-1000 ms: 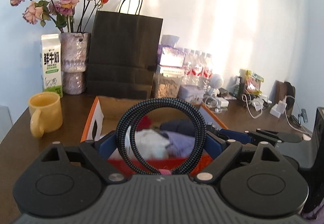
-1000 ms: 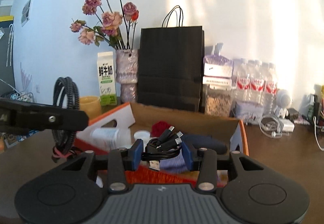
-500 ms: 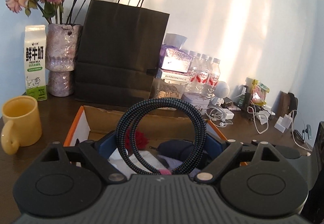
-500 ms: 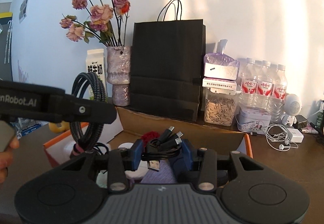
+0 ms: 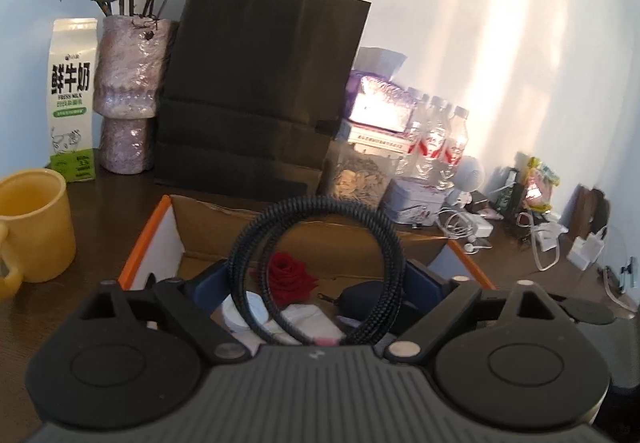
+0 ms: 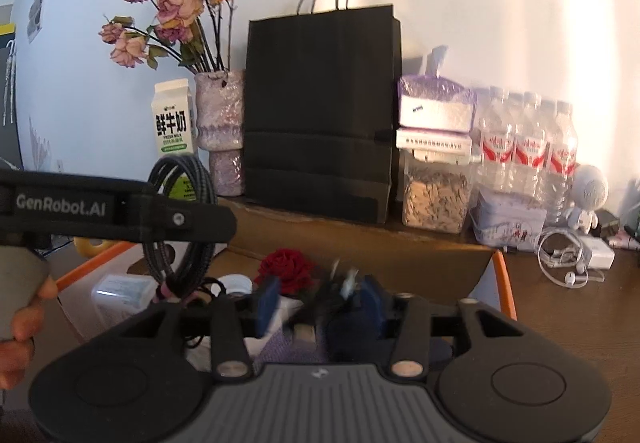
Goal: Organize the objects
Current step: 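Open both grippers to drop the cables into the box, then withdraw both grippers from the box toward the white bottle caps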
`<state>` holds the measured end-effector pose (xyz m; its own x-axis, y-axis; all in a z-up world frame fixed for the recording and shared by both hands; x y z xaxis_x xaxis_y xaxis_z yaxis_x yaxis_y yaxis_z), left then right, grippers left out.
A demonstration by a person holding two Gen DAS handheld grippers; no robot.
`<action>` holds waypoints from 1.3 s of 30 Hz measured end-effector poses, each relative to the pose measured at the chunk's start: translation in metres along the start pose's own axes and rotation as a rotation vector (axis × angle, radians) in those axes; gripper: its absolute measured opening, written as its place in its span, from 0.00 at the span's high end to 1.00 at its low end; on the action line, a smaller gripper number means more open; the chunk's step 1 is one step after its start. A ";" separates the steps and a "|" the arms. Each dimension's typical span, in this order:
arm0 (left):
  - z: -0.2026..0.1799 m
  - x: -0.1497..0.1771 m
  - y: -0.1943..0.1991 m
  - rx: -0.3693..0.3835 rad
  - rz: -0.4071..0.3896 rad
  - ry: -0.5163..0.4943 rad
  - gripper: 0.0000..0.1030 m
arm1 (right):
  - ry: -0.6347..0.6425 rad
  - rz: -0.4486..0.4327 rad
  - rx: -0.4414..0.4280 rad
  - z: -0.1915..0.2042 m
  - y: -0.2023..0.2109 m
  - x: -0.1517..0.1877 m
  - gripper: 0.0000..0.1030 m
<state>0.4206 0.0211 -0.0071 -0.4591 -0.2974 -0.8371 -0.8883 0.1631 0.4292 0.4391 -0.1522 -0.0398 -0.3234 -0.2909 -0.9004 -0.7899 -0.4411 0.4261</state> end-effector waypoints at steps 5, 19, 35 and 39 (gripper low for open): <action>0.000 0.001 0.000 -0.049 -0.018 -0.019 0.00 | 0.001 0.001 0.038 -0.002 0.001 0.002 0.01; 0.001 0.000 0.006 -0.052 -0.022 -0.014 0.00 | 0.008 0.000 0.027 0.002 0.005 0.002 0.00; -0.007 0.015 0.064 -0.030 -0.098 -0.020 0.00 | 0.024 -0.043 0.004 0.020 0.056 0.013 0.00; -0.004 0.029 0.081 -0.032 -0.082 -0.028 0.00 | 0.029 -0.030 -0.007 0.028 0.071 0.023 0.00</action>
<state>0.3355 0.0223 0.0048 -0.3844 -0.2825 -0.8789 -0.9231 0.1091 0.3687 0.3613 -0.1668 -0.0325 -0.2840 -0.3022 -0.9099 -0.7950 -0.4562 0.3997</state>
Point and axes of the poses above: each gripper's, at about its wrist camera, not at the fingertips, and y roughly against the way its jaws point, z to its left, x to its underside, the point moved 5 cm from there along -y, roughly the way its jaws point, and after that the axes turned 7 degrees about y, right-handed, at the moved point
